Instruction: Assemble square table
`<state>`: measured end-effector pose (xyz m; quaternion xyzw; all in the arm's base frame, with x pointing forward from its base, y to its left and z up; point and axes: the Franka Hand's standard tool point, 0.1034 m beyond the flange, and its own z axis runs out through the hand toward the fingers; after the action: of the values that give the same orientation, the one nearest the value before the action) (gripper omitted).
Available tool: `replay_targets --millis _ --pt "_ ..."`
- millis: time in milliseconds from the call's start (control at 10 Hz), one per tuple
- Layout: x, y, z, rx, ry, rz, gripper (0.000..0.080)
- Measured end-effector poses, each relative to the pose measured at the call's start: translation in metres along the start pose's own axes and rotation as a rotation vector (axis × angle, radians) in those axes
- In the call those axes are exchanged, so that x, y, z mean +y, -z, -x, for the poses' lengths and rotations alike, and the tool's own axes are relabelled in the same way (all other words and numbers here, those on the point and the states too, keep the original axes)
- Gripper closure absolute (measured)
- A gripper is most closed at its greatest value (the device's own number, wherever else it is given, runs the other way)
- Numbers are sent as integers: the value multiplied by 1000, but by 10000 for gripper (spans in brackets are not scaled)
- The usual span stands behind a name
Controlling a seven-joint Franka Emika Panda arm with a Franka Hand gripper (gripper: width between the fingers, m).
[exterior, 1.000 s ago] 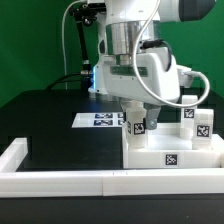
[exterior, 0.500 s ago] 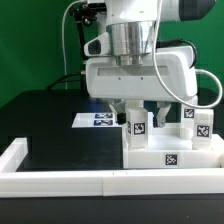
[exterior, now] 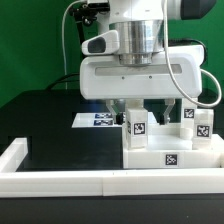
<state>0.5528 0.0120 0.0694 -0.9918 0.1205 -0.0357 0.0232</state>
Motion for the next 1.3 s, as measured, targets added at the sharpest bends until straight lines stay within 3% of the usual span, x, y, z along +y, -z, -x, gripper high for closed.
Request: replay_targets --millis 500,600,700,800,1300 --pt "2 4 -7 48 241 19 159" --pt "2 5 -9 56 277 22 321" --pt "2 5 -9 56 268 22 321" --pt "2 5 -9 56 268 22 495" --pt "2 5 -9 58 201 18 509"
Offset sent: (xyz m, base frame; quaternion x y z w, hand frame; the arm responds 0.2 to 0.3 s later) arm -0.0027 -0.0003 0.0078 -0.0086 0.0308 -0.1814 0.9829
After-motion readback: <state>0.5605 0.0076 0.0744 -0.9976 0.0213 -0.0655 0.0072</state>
